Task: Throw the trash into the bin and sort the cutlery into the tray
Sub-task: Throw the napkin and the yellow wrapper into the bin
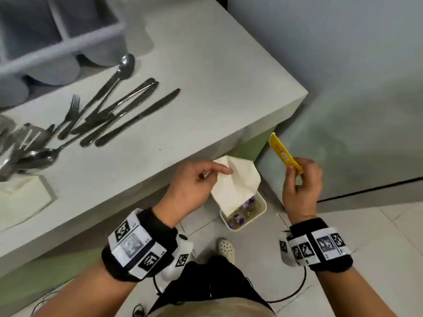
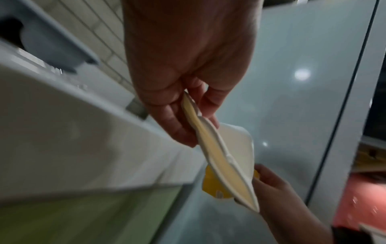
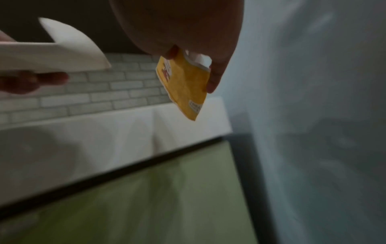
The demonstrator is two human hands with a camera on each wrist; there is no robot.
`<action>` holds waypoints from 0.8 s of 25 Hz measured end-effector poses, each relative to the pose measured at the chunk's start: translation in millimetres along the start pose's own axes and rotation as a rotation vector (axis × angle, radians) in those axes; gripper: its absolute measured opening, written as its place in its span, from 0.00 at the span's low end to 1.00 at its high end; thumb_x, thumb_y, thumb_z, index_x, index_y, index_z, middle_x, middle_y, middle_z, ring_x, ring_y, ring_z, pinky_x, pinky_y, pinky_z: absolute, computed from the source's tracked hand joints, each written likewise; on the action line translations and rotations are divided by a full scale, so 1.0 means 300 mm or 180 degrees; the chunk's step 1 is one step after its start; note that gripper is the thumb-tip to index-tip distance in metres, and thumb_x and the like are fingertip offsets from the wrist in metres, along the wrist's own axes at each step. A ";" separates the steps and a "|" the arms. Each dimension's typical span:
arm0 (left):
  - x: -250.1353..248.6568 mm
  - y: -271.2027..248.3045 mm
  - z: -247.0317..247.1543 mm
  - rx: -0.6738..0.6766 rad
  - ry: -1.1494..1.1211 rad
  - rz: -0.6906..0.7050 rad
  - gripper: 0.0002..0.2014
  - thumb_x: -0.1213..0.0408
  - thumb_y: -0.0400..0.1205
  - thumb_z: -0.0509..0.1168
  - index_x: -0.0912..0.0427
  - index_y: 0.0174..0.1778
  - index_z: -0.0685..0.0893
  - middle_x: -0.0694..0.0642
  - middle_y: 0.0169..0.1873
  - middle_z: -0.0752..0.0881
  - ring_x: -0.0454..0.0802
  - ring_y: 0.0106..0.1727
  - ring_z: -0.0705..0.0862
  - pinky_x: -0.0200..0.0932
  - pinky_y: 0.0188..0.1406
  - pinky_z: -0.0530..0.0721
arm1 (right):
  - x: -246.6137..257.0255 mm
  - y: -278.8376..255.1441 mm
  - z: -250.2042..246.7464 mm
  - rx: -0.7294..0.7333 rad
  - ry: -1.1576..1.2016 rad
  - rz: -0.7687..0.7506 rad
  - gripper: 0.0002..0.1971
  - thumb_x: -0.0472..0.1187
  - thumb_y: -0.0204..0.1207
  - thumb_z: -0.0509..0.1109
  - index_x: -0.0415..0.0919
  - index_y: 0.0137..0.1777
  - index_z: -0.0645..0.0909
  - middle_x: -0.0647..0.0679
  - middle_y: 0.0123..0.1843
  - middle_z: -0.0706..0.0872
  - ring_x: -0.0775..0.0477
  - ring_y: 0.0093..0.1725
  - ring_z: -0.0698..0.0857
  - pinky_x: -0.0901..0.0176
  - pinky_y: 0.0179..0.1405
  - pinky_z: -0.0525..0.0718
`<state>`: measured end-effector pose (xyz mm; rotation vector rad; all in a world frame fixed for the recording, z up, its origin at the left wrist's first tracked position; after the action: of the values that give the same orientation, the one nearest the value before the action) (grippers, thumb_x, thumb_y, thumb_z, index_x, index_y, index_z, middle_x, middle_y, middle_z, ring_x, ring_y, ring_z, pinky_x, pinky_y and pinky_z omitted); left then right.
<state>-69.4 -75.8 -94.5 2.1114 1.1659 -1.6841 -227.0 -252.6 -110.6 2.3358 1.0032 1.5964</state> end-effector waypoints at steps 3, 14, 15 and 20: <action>0.220 0.015 0.244 0.0559 0.0510 -0.0627 0.20 0.80 0.77 0.58 0.56 0.51 0.90 0.61 0.31 0.83 0.40 0.15 0.73 0.26 0.14 0.67 | -0.262 -0.144 -0.032 0.0144 -0.0187 0.0621 0.05 0.38 0.71 0.63 0.46 0.46 0.77 0.49 0.42 0.83 0.45 0.44 0.75 0.74 0.48 0.71; 1.133 0.500 0.763 0.1678 0.2197 -0.1064 0.24 0.78 0.79 0.55 0.62 0.71 0.78 0.61 0.73 0.77 0.54 0.75 0.75 0.35 0.74 0.66 | -1.064 -0.733 0.552 0.2668 -0.1584 0.1132 0.12 0.47 0.50 0.84 0.52 0.36 0.90 0.49 0.33 0.87 0.42 0.42 0.80 0.60 0.24 0.87; 1.222 0.531 0.813 0.1796 0.2320 -0.1061 0.24 0.78 0.79 0.55 0.62 0.71 0.78 0.61 0.74 0.76 0.54 0.75 0.74 0.36 0.75 0.66 | -1.144 -0.770 0.599 0.2797 -0.1655 0.1273 0.15 0.48 0.45 0.86 0.53 0.35 0.90 0.50 0.33 0.87 0.42 0.40 0.83 0.61 0.23 0.86; 1.531 0.678 1.000 0.1864 0.2772 -0.0780 0.25 0.78 0.80 0.54 0.62 0.75 0.73 0.61 0.79 0.68 0.56 0.78 0.70 0.40 0.78 0.64 | -1.456 -0.883 0.747 0.2795 -0.2175 0.1325 0.13 0.51 0.44 0.86 0.52 0.29 0.89 0.52 0.35 0.87 0.45 0.35 0.87 0.64 0.23 0.85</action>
<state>-133.9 -182.8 -666.2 3.4003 1.2455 -1.2863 -243.3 -252.6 -668.1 3.4499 1.2196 0.2487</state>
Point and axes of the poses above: each hand's wrist, its own y-axis towards the middle knuckle, its own z-axis out of the palm, x = y × z, the point moved 8 cm from there along y, towards the middle knuckle
